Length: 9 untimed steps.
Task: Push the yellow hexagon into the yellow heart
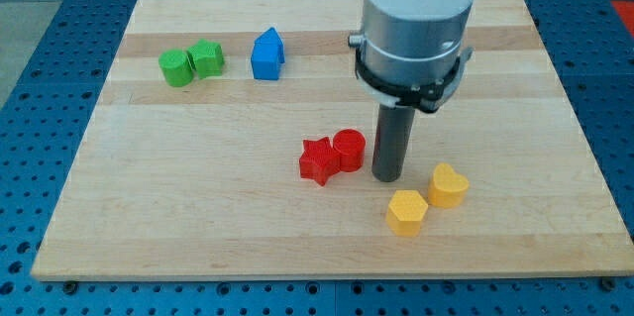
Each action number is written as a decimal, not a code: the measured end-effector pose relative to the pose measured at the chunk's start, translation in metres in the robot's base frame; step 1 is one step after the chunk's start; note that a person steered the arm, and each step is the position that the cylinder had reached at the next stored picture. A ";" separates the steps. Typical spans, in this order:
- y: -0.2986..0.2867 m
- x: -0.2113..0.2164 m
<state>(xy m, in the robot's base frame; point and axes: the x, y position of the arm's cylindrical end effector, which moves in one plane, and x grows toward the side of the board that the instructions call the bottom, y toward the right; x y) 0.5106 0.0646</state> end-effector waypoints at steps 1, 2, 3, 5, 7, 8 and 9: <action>0.001 0.000; -0.006 0.013; -0.023 0.049; -0.014 0.108; -0.005 0.095; -0.001 0.044; -0.001 0.038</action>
<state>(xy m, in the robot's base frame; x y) 0.5488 0.0639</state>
